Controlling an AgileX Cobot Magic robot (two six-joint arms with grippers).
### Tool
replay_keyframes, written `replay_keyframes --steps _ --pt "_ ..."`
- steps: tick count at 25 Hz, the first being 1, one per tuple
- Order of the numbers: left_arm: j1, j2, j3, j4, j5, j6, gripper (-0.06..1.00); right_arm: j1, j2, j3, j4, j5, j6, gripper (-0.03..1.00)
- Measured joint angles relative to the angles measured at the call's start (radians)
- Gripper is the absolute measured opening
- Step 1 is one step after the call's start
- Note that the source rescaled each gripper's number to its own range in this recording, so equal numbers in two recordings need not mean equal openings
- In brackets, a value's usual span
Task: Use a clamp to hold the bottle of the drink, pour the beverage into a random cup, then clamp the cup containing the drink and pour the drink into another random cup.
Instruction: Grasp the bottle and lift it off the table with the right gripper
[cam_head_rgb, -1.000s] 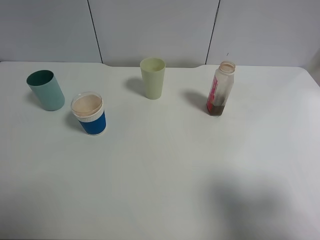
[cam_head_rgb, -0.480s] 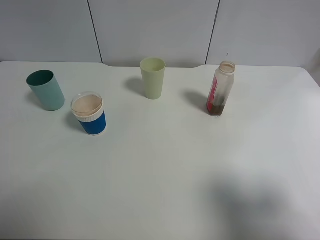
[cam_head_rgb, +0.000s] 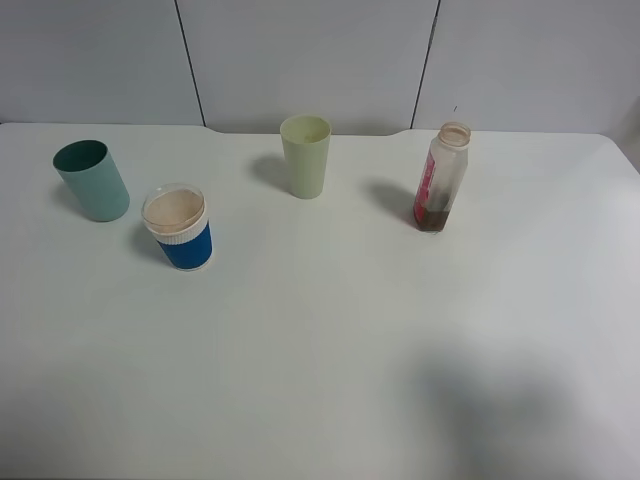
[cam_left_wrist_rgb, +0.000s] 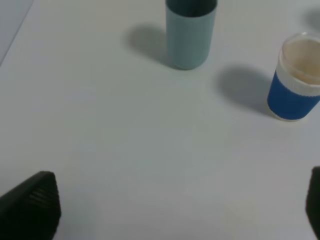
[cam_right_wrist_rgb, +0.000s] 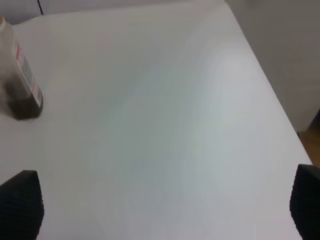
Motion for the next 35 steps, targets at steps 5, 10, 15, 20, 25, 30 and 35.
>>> replay_keyframes --steps 5,10,15,20,25,30,35 --pt "0.0 0.0 0.0 0.0 0.0 0.0 1.0 0.0 0.0 -0.025 0.0 -0.163 -0.001 1.0" --pt "0.0 0.0 0.0 0.0 0.0 0.0 1.0 0.0 0.058 -0.025 0.011 -0.273 -0.001 1.0" --pt "0.0 0.0 0.0 0.0 0.0 0.0 1.0 0.0 0.16 -0.025 0.023 -0.443 -0.001 1.0" --pt "0.0 0.0 0.0 0.0 0.0 0.0 1.0 0.0 0.266 -0.025 0.024 -0.584 0.0 1.0" --pt "0.0 0.0 0.0 0.0 0.0 0.0 1.0 0.0 0.376 -0.025 0.024 -0.676 0.0 1.0" --pt "0.0 0.0 0.0 0.0 0.0 0.0 1.0 0.0 0.491 -0.025 0.024 -0.729 0.0 1.0" --pt "0.0 0.0 0.0 0.0 0.0 0.0 1.0 0.0 0.584 -0.025 0.024 -0.733 -0.001 1.0"
